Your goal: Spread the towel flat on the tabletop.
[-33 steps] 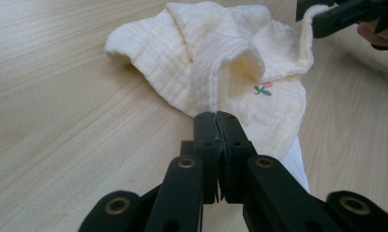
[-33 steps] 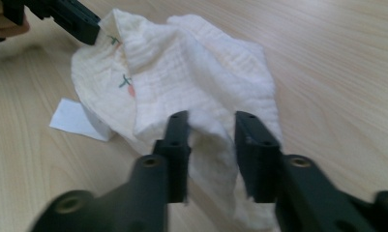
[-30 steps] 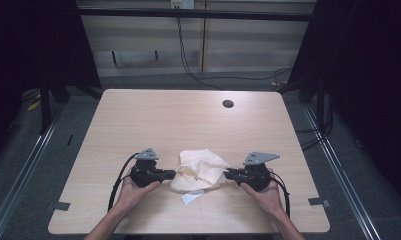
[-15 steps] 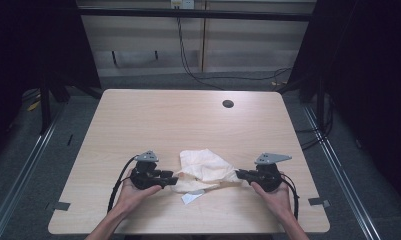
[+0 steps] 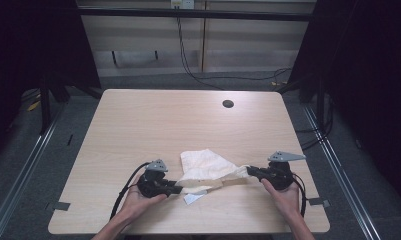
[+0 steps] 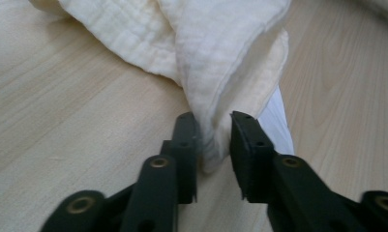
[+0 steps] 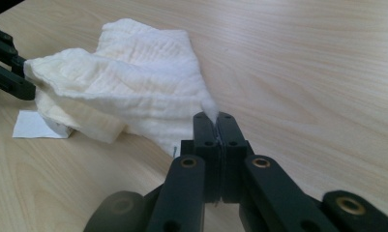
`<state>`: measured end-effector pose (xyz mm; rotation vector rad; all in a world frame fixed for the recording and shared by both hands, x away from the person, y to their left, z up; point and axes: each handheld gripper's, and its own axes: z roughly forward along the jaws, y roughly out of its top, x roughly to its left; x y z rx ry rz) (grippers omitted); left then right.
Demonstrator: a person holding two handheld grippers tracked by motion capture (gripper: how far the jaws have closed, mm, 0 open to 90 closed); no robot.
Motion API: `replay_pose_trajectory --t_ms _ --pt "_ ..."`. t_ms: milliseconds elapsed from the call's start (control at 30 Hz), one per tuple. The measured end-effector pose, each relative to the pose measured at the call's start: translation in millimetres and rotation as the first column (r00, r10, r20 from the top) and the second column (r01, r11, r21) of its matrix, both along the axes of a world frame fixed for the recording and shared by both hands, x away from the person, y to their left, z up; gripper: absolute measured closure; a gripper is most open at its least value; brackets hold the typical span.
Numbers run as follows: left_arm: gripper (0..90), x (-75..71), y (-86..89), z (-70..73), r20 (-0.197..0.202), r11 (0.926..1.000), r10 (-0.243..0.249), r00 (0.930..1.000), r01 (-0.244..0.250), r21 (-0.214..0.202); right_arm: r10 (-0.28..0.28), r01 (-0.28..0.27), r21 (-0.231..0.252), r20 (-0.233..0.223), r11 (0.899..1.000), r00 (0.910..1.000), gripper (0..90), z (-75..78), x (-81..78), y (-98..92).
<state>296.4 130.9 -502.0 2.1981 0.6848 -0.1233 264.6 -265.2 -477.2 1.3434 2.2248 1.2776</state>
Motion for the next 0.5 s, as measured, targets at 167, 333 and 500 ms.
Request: replay_pose_trajectory --t_ms 167,333,500 --pt "86.7 -1.5 1.7 1.2 0.000 0.9998 -0.011 0.9999 0.011 -0.014 -0.020 0.020 0.013 0.013 1.000 0.9997 89.6 2.8 -1.9 -7.0" --pt "87.0 2.8 14.7 14.8 0.033 0.9956 0.041 0.9986 -0.038 -0.085 -0.021 0.018 0.055 0.055 0.998 0.9983 89.5 13.0 -5.3 -10.6" --pt "86.9 3.8 22.6 25.6 0.062 0.9892 0.082 0.9947 -0.073 -0.127 -0.007 -0.002 0.082 0.105 0.997 0.9945 89.5 25.2 -7.3 -5.1"
